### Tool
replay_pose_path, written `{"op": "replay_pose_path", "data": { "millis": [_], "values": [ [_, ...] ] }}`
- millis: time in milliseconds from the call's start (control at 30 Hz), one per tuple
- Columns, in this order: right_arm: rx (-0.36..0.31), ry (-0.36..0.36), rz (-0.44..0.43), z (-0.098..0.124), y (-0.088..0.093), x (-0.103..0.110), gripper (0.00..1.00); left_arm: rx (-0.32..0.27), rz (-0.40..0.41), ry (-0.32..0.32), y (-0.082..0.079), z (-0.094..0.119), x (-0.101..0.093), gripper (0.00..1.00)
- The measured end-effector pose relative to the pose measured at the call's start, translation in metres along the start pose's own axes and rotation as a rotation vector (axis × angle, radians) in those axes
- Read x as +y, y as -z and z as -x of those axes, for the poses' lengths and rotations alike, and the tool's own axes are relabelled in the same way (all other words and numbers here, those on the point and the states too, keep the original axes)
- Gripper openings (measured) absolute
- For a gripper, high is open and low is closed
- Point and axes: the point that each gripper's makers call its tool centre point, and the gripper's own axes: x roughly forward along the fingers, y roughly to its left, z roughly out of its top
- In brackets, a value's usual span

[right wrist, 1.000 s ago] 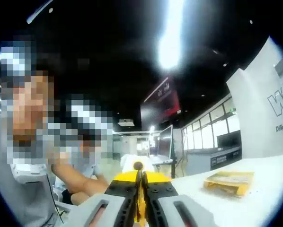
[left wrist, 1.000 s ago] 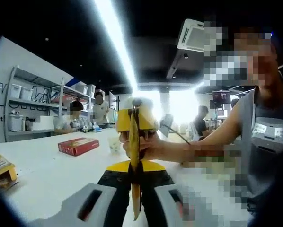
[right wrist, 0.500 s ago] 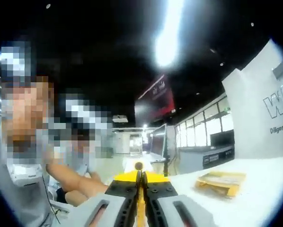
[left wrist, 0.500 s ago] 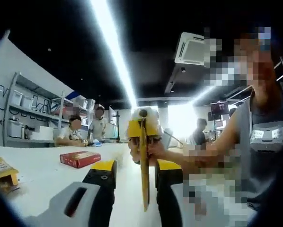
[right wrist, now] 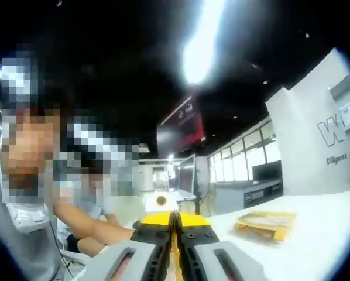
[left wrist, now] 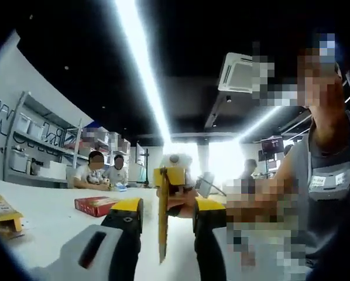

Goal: Tear open the coffee pouch, take out the coffee, and pour the coffee from the pouch into the cup

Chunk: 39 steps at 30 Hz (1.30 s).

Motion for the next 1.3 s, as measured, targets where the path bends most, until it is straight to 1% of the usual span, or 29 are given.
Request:
{"op": "replay_pose_path", "data": {
  "millis": [67,100,133,167,200,233,267,300,333,367,433,467,500,533,567,633,667,700,767,800,867,933,967,1000,1067,1133,1233,1267,1300],
  "values": [
    [-0.031,-0.038,-0.004,-0.003,-0.007,0.011,0.04,-0.001,-0.003,0.002,0.0,0.0,-0.001,0.36],
    [-0.032,-0.027,-0.002,-0.003,-0.008,0.01,0.04,-0.001,-0.002,0.002,-0.001,0.0,-0.001,0.36],
    [-0.026,0.017,0.024,-0.002,-0.008,0.003,0.04,-0.002,-0.003,0.001,-0.001,0.0,-0.001,0.36],
    [-0.003,0.092,0.074,0.0,-0.005,-0.011,0.04,-0.003,-0.003,0.0,-0.001,0.0,-0.001,0.35],
    [0.002,0.162,0.096,0.004,-0.003,-0.023,0.04,-0.003,-0.003,-0.001,-0.001,0.0,-0.001,0.35],
    [0.016,0.164,0.102,0.005,0.0,-0.024,0.04,-0.002,-0.003,-0.001,0.0,0.0,-0.001,0.35],
    [0.008,0.093,0.075,0.002,0.001,-0.012,0.04,0.0,-0.004,-0.002,0.0,0.0,-0.001,0.35],
    [0.003,0.054,0.045,0.001,0.0,-0.004,0.04,0.002,-0.005,-0.002,0.001,0.0,-0.001,0.35],
    [0.022,-0.031,-0.02,-0.002,0.002,0.011,0.04,0.006,-0.006,-0.002,0.002,0.0,-0.001,0.35],
    [0.024,-0.038,-0.026,-0.005,0.001,0.014,0.04,0.01,-0.011,-0.003,0.003,-0.001,-0.002,0.35],
    [0.013,-0.005,0.007,-0.008,0.0,0.01,0.03,0.008,-0.008,-0.001,0.003,-0.001,-0.002,0.35],
    [0.022,0.059,0.046,-0.006,0.001,-0.003,0.03,0.007,-0.007,-0.001,0.003,-0.001,-0.002,0.35],
    [0.02,0.101,0.086,-0.003,0.002,-0.012,0.03,0.009,-0.008,-0.003,0.003,-0.001,-0.001,0.35],
    [0.015,0.11,0.086,-0.001,0.002,-0.014,0.03,0.011,-0.009,-0.004,0.004,-0.001,-0.001,0.35],
    [0.008,0.098,0.061,0.0,0.002,-0.013,0.03,0.012,-0.009,-0.005,0.005,-0.001,-0.001,0.35],
    [-0.003,0.023,-0.026,0.0,-0.002,-0.002,0.03,0.014,-0.009,-0.006,0.005,-0.001,-0.001,0.34],
    [-0.005,-0.008,-0.047,-0.002,-0.004,0.004,0.03,0.015,-0.009,-0.005,0.005,-0.002,-0.002,0.34],
    [-0.01,-0.024,-0.035,-0.004,-0.006,0.009,0.03,0.016,-0.01,-0.007,0.005,-0.001,-0.002,0.34],
    [-0.015,-0.017,-0.024,-0.004,-0.007,0.009,0.03,0.016,-0.012,-0.007,0.005,-0.001,-0.002,0.34],
    [-0.021,0.014,-0.004,-0.004,-0.007,0.004,0.03,0.016,-0.009,-0.008,0.006,-0.001,-0.001,0.34],
    [-0.029,0.118,0.042,0.003,-0.006,-0.016,0.03,0.018,-0.008,-0.011,0.007,-0.002,0.0,0.34],
    [-0.034,0.152,0.028,0.007,-0.004,-0.024,0.03,0.024,-0.011,-0.013,0.008,-0.002,0.0,0.34],
    [-0.05,0.1,-0.007,0.007,-0.006,-0.017,0.03,0.025,-0.015,-0.012,0.008,-0.002,0.0,0.34],
    [-0.043,0.039,-0.041,0.005,-0.005,-0.006,0.03,0.022,-0.015,-0.01,0.007,-0.002,-0.001,0.34],
    [-0.033,-0.048,-0.047,-0.001,-0.006,0.013,0.03,0.02,-0.017,-0.009,0.005,-0.003,-0.002,0.34],
    [-0.046,-0.029,-0.032,-0.004,-0.008,0.013,0.03,0.02,-0.022,-0.01,0.004,-0.003,-0.002,0.33],
    [-0.035,0.055,-0.009,0.0,-0.004,-0.006,0.03,0.02,-0.021,-0.014,0.005,-0.002,-0.001,0.33],
    [-0.031,0.062,-0.01,0.001,-0.002,-0.009,0.03,0.022,-0.023,-0.015,0.005,-0.002,0.0,0.33],
    [-0.026,0.04,-0.028,0.001,-0.001,-0.007,0.03,0.022,-0.023,-0.015,0.006,-0.003,0.0,0.33]
  ]
}}
